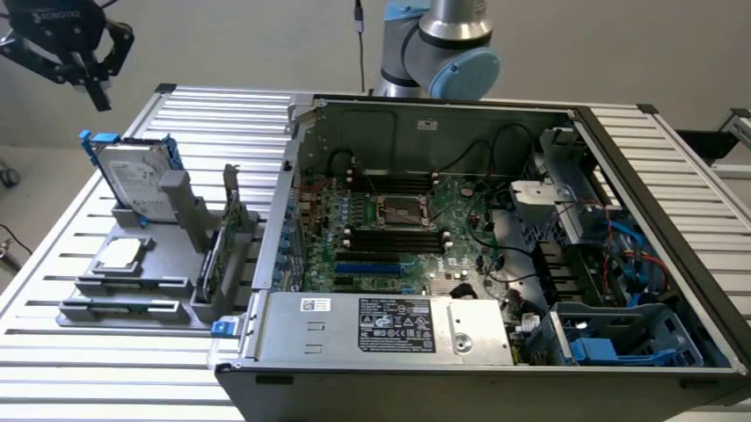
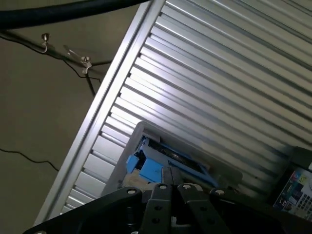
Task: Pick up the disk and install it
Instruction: 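Pick up the disk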
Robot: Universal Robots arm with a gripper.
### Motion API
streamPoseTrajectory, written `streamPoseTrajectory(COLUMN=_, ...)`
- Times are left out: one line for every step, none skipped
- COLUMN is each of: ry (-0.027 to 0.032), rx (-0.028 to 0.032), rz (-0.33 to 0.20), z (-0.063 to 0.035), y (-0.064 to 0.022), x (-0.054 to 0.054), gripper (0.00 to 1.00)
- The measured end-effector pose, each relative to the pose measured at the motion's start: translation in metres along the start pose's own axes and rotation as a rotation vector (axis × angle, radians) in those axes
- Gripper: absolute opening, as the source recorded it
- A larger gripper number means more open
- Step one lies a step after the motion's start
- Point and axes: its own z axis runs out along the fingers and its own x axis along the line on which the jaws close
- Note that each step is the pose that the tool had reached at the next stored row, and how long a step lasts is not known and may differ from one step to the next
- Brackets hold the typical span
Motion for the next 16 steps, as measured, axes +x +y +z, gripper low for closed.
streamPoseTrajectory(ry=0.0000, rx=0.0003, rz=-0.018, z=0.0002, y=0.0000, x=0.0000, gripper=0.11)
streamPoseTrajectory(ry=0.0000, rx=0.0006, rz=-0.036, z=0.0003, y=0.0000, x=0.0000, gripper=0.11)
streamPoseTrajectory(ry=0.0000, rx=0.0010, rz=-0.054, z=0.0004, y=0.0000, x=0.0000, gripper=0.11)
streamPoseTrajectory(ry=0.0000, rx=0.0013, rz=-0.073, z=0.0006, y=0.0000, x=0.0000, gripper=0.11)
streamPoseTrajectory(ry=0.0000, rx=0.0016, rz=-0.091, z=0.0007, y=0.0000, x=0.0000, gripper=0.11)
streamPoseTrajectory(ry=0.0000, rx=0.0020, rz=-0.109, z=0.0009, y=0.0000, x=0.0000, gripper=0.11)
streamPoseTrajectory(ry=0.0001, rx=0.0022, rz=-0.127, z=0.0010, y=0.0000, x=0.0000, gripper=0.11)
streamPoseTrajectory(ry=0.0001, rx=0.0026, rz=-0.145, z=0.0011, y=0.0000, x=0.0000, gripper=0.11)
streamPoseTrajectory(ry=0.0001, rx=0.0029, rz=-0.163, z=0.0012, y=0.0000, x=0.0000, gripper=0.11)
streamPoseTrajectory(ry=0.0001, rx=0.0032, rz=-0.181, z=0.0014, y=0.0000, x=0.0000, gripper=0.11)
streamPoseTrajectory(ry=0.0000, rx=0.0035, rz=-0.200, z=0.0015, y=0.0000, x=0.0000, gripper=0.11)
streamPoseTrajectory(ry=0.0001, rx=0.0039, rz=-0.218, z=0.0016, y=0.0000, x=0.0000, gripper=0.11)
streamPoseTrajectory(ry=0.0001, rx=0.0042, rz=-0.236, z=0.0017, y=0.0000, x=0.0000, gripper=0.11)
streamPoseTrajectory(ry=0.0002, rx=0.0045, rz=-0.254, z=0.0018, y=0.0000, x=0.0000, gripper=0.11)
streamPoseTrajectory(ry=0.0001, rx=0.0048, rz=-0.273, z=0.0020, y=0.0000, x=0.0000, gripper=0.11)
streamPoseTrajectory(ry=0.0002, rx=0.0051, rz=-0.291, z=0.0021, y=0.0000, x=0.0000, gripper=0.11)
